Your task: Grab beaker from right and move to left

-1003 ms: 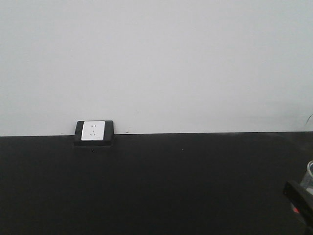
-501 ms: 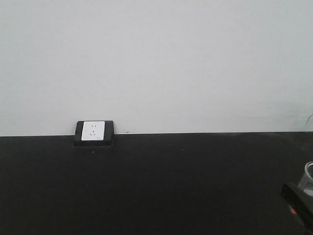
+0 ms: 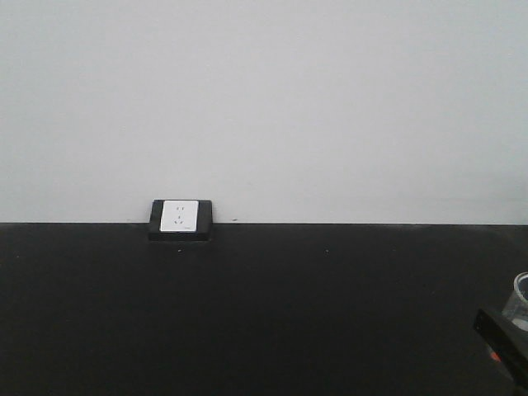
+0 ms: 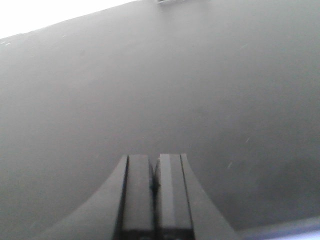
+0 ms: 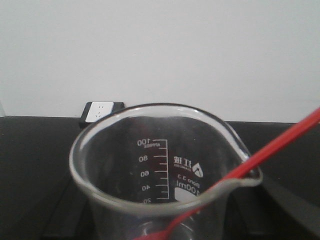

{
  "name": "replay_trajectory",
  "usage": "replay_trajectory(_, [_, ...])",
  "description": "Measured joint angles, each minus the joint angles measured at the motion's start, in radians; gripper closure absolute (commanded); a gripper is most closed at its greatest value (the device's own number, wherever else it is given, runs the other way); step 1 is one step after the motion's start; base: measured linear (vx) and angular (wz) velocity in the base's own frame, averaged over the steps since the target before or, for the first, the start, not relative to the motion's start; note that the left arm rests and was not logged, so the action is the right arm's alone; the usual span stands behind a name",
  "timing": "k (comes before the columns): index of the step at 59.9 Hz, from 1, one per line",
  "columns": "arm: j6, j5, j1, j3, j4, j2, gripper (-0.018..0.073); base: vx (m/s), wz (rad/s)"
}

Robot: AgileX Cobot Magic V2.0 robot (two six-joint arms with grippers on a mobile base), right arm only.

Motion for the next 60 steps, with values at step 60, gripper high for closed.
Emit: replay_trajectory(60, [0.001, -0.001, 0.0, 0.001, 0.0, -0.003, 0.0562, -0.12, 0.46])
